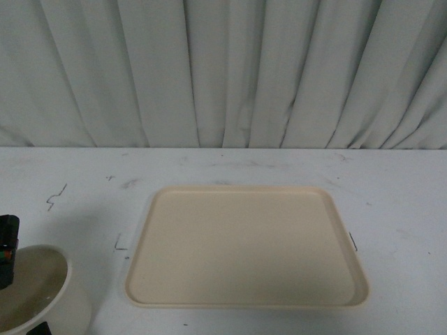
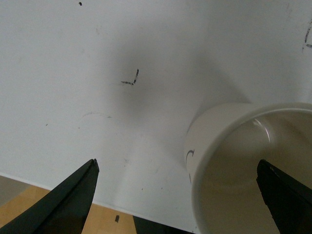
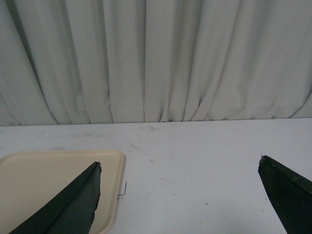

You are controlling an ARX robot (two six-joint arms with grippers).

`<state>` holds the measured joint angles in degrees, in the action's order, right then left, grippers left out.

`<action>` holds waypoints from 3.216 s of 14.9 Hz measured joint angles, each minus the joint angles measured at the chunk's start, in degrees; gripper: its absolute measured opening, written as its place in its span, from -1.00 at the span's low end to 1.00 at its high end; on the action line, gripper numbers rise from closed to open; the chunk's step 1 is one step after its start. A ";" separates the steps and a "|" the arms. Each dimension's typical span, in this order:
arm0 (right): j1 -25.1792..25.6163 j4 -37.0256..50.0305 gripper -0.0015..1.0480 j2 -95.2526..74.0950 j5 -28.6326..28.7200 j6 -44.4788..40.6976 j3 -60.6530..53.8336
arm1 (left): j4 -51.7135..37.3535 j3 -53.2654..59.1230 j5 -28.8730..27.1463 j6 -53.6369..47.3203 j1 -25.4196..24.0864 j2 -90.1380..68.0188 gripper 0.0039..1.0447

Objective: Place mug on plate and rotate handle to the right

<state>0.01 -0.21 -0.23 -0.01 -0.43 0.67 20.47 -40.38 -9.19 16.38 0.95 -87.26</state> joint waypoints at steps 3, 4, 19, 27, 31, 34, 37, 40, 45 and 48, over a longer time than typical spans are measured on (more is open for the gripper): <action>0.00 0.00 0.87 0.00 0.02 0.00 0.00 | -0.85 -0.04 -0.04 -0.46 0.92 -2.49 0.81; 0.00 0.02 0.87 0.00 0.02 0.00 0.00 | -0.81 -0.04 -0.13 -0.72 1.33 -3.06 0.42; 0.00 0.00 0.87 0.00 0.02 0.00 0.00 | 12.46 -21.68 -0.50 -4.90 10.73 -2.45 -0.95; 0.00 0.00 0.87 0.00 0.02 0.00 0.00 | 13.29 -41.05 5.44 -5.60 25.09 -25.68 -0.95; 0.00 0.00 0.87 0.00 0.02 0.00 0.00 | 13.88 -43.65 5.79 -4.48 25.27 -29.86 -0.95; 0.00 0.02 0.87 0.00 0.02 0.00 0.00 | 14.60 -44.63 6.25 -3.74 26.12 -32.02 -0.95; 0.00 0.00 0.87 0.00 0.02 0.00 0.00 | 15.19 -44.92 6.58 -3.15 27.04 -32.70 -0.90; 0.00 0.02 0.87 0.00 0.02 0.00 0.00 | 15.69 -44.98 6.86 -3.06 26.91 -32.15 -0.27; 0.00 0.00 0.87 0.00 0.00 0.00 0.00 | -7.82 -26.56 5.42 -12.15 20.11 -3.02 0.77; 0.00 0.00 0.87 0.00 0.04 0.00 0.00 | -53.77 -0.37 -8.26 -15.17 17.00 8.09 0.11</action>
<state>0.01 -0.21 -0.23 0.03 -0.43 0.67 -33.30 -40.75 -17.45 1.21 17.96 -79.18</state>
